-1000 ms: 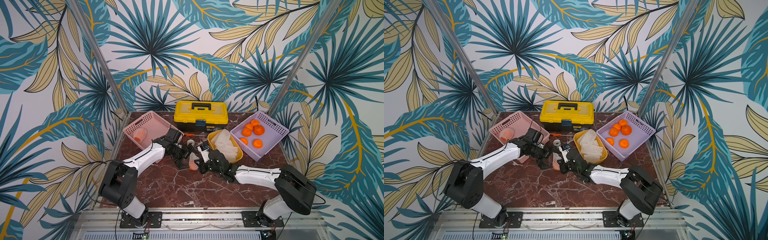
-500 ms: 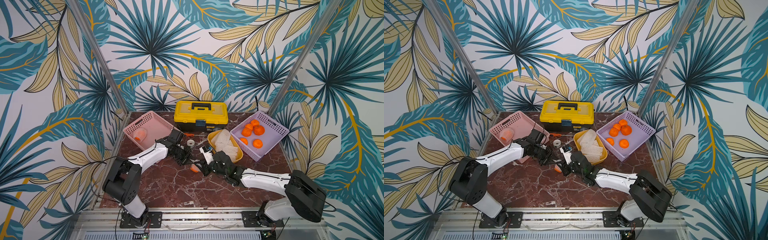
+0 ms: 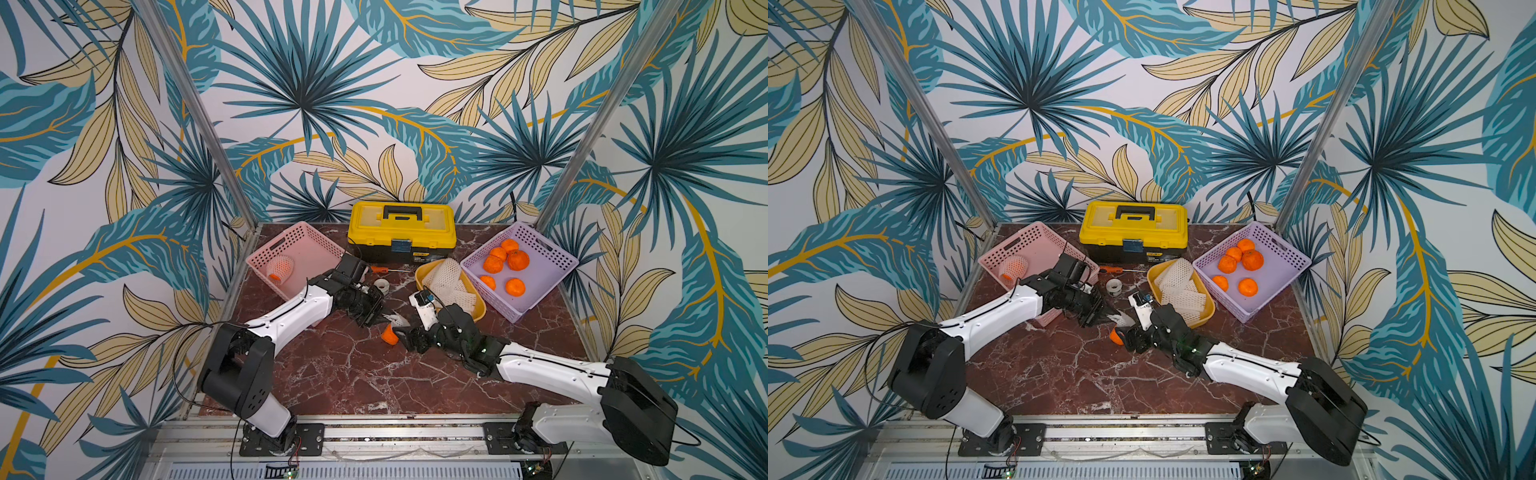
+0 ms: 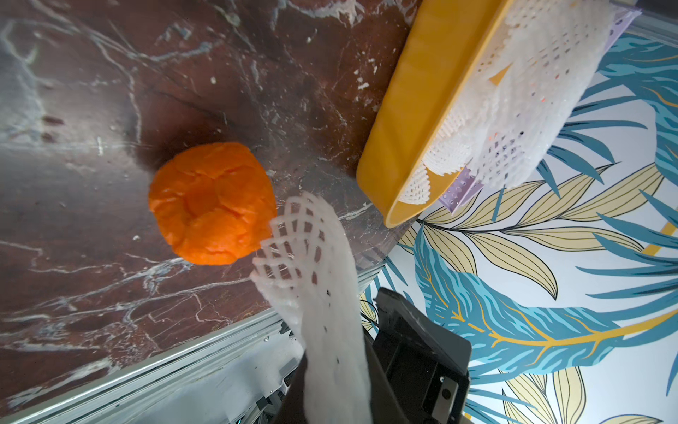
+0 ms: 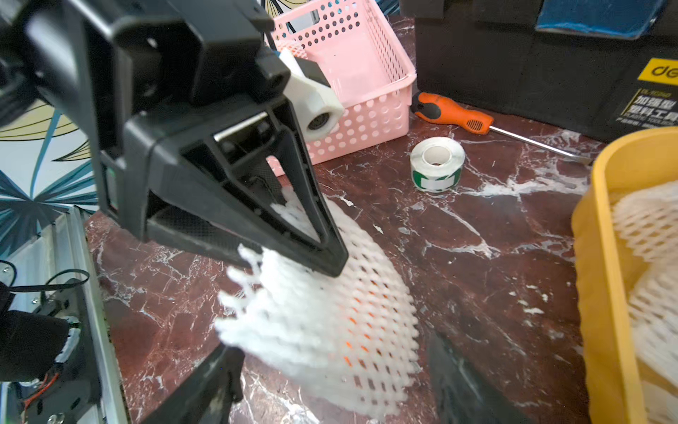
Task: Remove foam nets from oranges
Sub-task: Remove the foam net from the orange, then place the foam net into the storage box.
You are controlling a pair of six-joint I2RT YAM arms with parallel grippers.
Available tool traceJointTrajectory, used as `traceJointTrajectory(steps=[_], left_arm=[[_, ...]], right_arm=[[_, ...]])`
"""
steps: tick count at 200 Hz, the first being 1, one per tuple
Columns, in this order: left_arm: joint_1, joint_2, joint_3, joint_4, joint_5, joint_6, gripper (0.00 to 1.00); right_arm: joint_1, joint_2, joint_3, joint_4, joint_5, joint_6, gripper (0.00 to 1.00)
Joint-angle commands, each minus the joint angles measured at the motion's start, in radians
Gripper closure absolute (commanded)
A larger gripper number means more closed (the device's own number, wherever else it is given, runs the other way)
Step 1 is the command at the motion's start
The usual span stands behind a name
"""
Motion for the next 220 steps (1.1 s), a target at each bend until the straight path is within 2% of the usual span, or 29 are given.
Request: traceJointTrajectory(steps=[1,20,42,63,78,88,94,119,156,171,187,220], left_arm=[[-0.011,-0.029,0.039,0.005,0.027,-0.004,0.80],[-0.021,-0.023,0.054,0.005,0.043,0.003,0.77],[-0.029,-0.016,0.071,0.005,0.061,0.021,0.67],[-0.029,-0.017,0.087,0.005,0.072,0.055,0.45],[-0.026,-0.015,0.111,0.005,0.088,0.092,0.18],[-0.022,-0.014,0.136,0.003,0.094,0.128,0.05],[-0.019,-0.017,0.152,-0.002,0.092,0.153,0.00],[0.016,-0.049,0.230,-0.069,0.025,0.262,0.01],[0.102,-0.131,0.263,-0.070,-0.053,0.329,0.00],[0.114,-0.148,0.271,-0.069,-0.070,0.372,0.01],[0.120,-0.158,0.271,-0.070,-0.078,0.414,0.01],[0.119,-0.171,0.230,-0.070,-0.116,0.449,0.00]], right_arm=[[-0.001,0.005,0.019,-0.084,0.050,-0.057,0.21],[-0.001,0.035,0.050,-0.099,0.075,-0.057,0.31],[-0.001,0.061,0.077,-0.111,0.129,-0.044,0.51],[-0.004,0.034,0.072,-0.101,0.134,-0.025,0.76],[-0.017,0.000,0.065,-0.110,0.122,-0.003,0.84],[-0.038,-0.024,0.067,-0.136,0.101,0.021,0.88],[-0.065,-0.039,0.068,-0.153,0.079,0.035,0.90],[-0.154,-0.115,0.063,-0.231,-0.029,0.105,0.91],[-0.284,-0.199,0.086,-0.434,-0.114,0.182,0.90],[-0.352,-0.199,0.117,-0.546,-0.181,0.226,0.90],[-0.426,-0.187,0.141,-0.616,-0.257,0.289,0.85],[-0.567,-0.103,0.166,-0.613,-0.471,0.408,0.79]])
